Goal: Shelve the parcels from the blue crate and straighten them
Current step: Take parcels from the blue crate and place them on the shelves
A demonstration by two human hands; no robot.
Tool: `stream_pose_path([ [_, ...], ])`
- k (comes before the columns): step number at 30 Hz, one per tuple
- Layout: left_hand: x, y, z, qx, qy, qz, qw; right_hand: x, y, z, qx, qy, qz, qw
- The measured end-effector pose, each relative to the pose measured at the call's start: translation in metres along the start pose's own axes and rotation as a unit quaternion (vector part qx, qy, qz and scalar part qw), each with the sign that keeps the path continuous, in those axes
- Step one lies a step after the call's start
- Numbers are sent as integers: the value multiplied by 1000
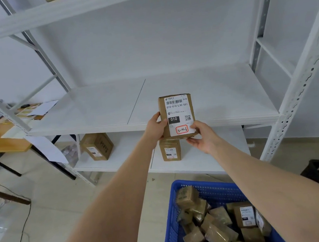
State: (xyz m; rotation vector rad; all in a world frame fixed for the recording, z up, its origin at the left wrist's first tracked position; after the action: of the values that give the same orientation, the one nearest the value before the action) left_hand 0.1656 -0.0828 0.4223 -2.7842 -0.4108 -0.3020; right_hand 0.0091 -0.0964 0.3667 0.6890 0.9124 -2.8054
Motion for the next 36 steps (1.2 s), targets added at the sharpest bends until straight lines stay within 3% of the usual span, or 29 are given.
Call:
stream_pose_path([
  [12,136,80,156,100,61,109,987,-89,67,-162,-2,-145,-127,981],
  [20,177,144,250,153,93,94,979,-116,147,-234,5,-266,-159,951],
  [28,179,243,303,134,130,77,979,-126,263,-283,-5,-195,-161,967],
  [36,159,337,384,174,32,57,983,-106,378,-331,1,-176,-164,971],
])
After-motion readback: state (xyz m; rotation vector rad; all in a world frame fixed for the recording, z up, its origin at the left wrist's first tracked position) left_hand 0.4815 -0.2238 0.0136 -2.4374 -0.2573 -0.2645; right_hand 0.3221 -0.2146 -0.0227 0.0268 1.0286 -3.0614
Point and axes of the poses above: each hand's wrist, its own y-axis towards the middle knuckle, its own x-axis out of the back of the hand, z = x × y, the point moved 8 cm from there along y, towards the middle knuckle
